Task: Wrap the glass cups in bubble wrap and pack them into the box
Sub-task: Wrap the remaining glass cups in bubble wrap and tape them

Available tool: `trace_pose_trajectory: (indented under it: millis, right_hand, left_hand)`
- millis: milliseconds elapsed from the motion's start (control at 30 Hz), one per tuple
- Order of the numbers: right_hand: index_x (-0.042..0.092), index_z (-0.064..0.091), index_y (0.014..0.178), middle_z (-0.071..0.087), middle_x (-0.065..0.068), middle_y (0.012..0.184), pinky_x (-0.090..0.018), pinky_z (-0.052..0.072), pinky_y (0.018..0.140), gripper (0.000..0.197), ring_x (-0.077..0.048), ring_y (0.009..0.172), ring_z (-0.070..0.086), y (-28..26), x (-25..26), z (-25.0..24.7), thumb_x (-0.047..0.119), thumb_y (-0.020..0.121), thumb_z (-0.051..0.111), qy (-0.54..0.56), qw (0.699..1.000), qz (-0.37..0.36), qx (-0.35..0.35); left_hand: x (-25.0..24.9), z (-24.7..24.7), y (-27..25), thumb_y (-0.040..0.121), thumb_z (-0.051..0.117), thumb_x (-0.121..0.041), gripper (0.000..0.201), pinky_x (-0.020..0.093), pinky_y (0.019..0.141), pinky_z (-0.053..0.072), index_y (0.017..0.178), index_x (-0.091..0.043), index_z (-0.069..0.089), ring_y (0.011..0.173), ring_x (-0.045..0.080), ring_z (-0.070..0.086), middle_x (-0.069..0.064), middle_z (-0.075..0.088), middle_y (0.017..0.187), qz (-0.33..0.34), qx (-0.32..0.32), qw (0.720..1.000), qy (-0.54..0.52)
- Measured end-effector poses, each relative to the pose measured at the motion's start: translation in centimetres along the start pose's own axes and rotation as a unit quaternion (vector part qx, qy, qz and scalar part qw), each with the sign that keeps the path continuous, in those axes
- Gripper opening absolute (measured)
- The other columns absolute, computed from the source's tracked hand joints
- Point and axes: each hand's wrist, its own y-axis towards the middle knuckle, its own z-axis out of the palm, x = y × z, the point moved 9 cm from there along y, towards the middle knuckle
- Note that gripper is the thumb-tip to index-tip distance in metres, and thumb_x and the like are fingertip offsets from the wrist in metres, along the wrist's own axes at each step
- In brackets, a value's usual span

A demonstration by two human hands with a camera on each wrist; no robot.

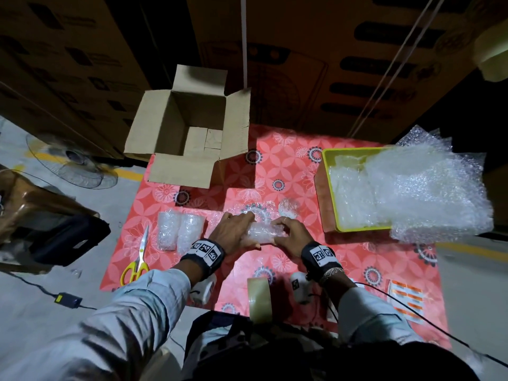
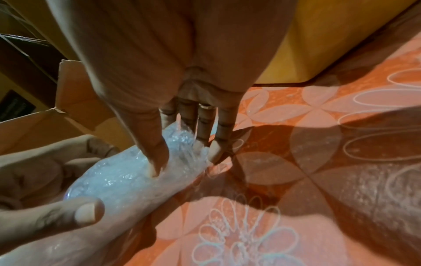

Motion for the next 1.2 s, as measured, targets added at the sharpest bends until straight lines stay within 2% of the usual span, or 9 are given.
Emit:
trace_pose_trajectory:
  millis: [267, 433, 533, 700, 833, 933, 1033, 1133, 1200]
  right_hand:
    - [0.013, 0.058, 0.141, 0.049, 0.000, 0.122, -0.024, 0.041, 0.104, 0.044, -0.014, 0.114, 0.053, 0.9, 0.9, 0.0, 0.018, 0.098, 0.064, -0.041, 0.998, -0.038, 0.014]
    - [0.027, 0.064, 0.104, 0.055, 0.007, 0.113, -0.018, 0.050, 0.086, 0.030, -0.007, 0.100, 0.060, 0.2, 1.9, -3.2, 0.008, 0.085, 0.078, 0.019, 0.987, -0.061, -0.145]
    - [0.022, 0.069, 0.100, 0.062, 0.006, 0.113, -0.025, 0.050, 0.088, 0.032, -0.013, 0.103, 0.058, 0.6, 3.5, -2.0, 0.001, 0.079, 0.080, -0.029, 0.990, -0.104, -0.090]
    - [0.018, 0.064, 0.134, 0.062, 0.003, 0.134, -0.034, 0.045, 0.108, 0.051, -0.017, 0.124, 0.054, 2.7, 2.4, 0.4, 0.012, 0.085, 0.075, -0.137, 0.988, -0.072, -0.017]
    - [0.023, 0.055, 0.143, 0.058, 0.002, 0.141, -0.039, 0.036, 0.113, 0.057, -0.023, 0.133, 0.049, 3.6, 2.2, 0.6, 0.016, 0.088, 0.066, -0.182, 0.981, -0.066, 0.010]
    - [0.032, 0.042, 0.150, 0.054, -0.001, 0.143, -0.041, 0.029, 0.113, 0.066, -0.029, 0.135, 0.038, 4.0, 1.6, 0.3, 0.019, 0.089, 0.065, -0.166, 0.985, -0.035, 0.028]
    - [0.040, 0.042, 0.137, 0.055, 0.000, 0.130, -0.043, 0.038, 0.103, 0.061, -0.030, 0.122, 0.038, 4.3, 1.2, -0.4, 0.021, 0.085, 0.069, -0.117, 0.993, -0.003, 0.016]
    - [0.029, 0.049, 0.120, 0.054, 0.004, 0.110, -0.037, 0.038, 0.093, 0.046, -0.022, 0.108, 0.043, 3.9, 2.4, -2.3, 0.015, 0.082, 0.072, -0.088, 0.993, -0.022, -0.074]
    - [0.020, 0.057, 0.111, 0.056, 0.004, 0.107, -0.035, 0.036, 0.091, 0.036, -0.022, 0.106, 0.049, 3.2, 3.5, -3.3, 0.007, 0.081, 0.073, -0.080, 0.984, -0.079, -0.137]
  left_hand:
    - [0.8, -0.7, 1.1, 0.075, 0.084, -0.057, 0.079, 0.042, 0.095, 0.038, 0.131, -0.009, 0.056, 0.109, 0.030, 0.056, 0.010, 0.054, 0.125, -0.019, -0.002, 0.998, 0.056]
    - [1.2, -1.2, 1.1, 0.086, 0.072, -0.060, 0.083, 0.046, 0.110, 0.030, 0.147, -0.011, 0.045, 0.114, 0.033, 0.063, 0.013, 0.067, 0.123, -0.023, -0.005, 1.000, 0.016]
    - [1.5, -0.9, 1.0, 0.090, 0.061, -0.066, 0.081, 0.050, 0.113, 0.029, 0.148, -0.013, 0.041, 0.111, 0.034, 0.064, 0.014, 0.069, 0.118, -0.023, -0.004, 1.000, 0.015]
    - [2.4, -1.4, 1.9, 0.089, 0.035, -0.074, 0.081, 0.051, 0.103, 0.038, 0.147, -0.019, 0.048, 0.118, 0.032, 0.057, 0.010, 0.059, 0.129, -0.038, -0.024, 0.998, 0.039]
    - [2.4, -2.0, 3.2, 0.077, 0.069, -0.074, 0.088, 0.049, 0.103, 0.038, 0.145, -0.022, 0.050, 0.127, 0.028, 0.053, 0.005, 0.055, 0.138, -0.027, -0.007, 0.998, 0.057]
    - [1.9, -2.0, 3.5, 0.071, 0.089, -0.051, 0.095, 0.046, 0.108, 0.033, 0.149, -0.018, 0.046, 0.135, 0.025, 0.051, 0.006, 0.056, 0.146, -0.016, 0.005, 0.999, 0.043]
    - [2.1, -2.0, 3.5, 0.076, 0.089, -0.037, 0.081, 0.040, 0.100, 0.032, 0.140, -0.022, 0.042, 0.123, 0.026, 0.061, 0.005, 0.066, 0.134, -0.030, -0.016, 0.999, -0.003]
    - [2.8, -2.2, 3.7, 0.083, 0.082, -0.041, 0.067, 0.041, 0.098, 0.033, 0.134, -0.022, 0.041, 0.115, 0.026, 0.064, 0.005, 0.069, 0.127, -0.049, -0.011, 0.999, -0.011]
    - [2.8, -2.8, 4.0, 0.091, 0.075, -0.041, 0.061, 0.046, 0.106, 0.035, 0.140, -0.019, 0.047, 0.124, 0.026, 0.060, 0.008, 0.065, 0.135, -0.052, -0.013, 0.999, 0.009]
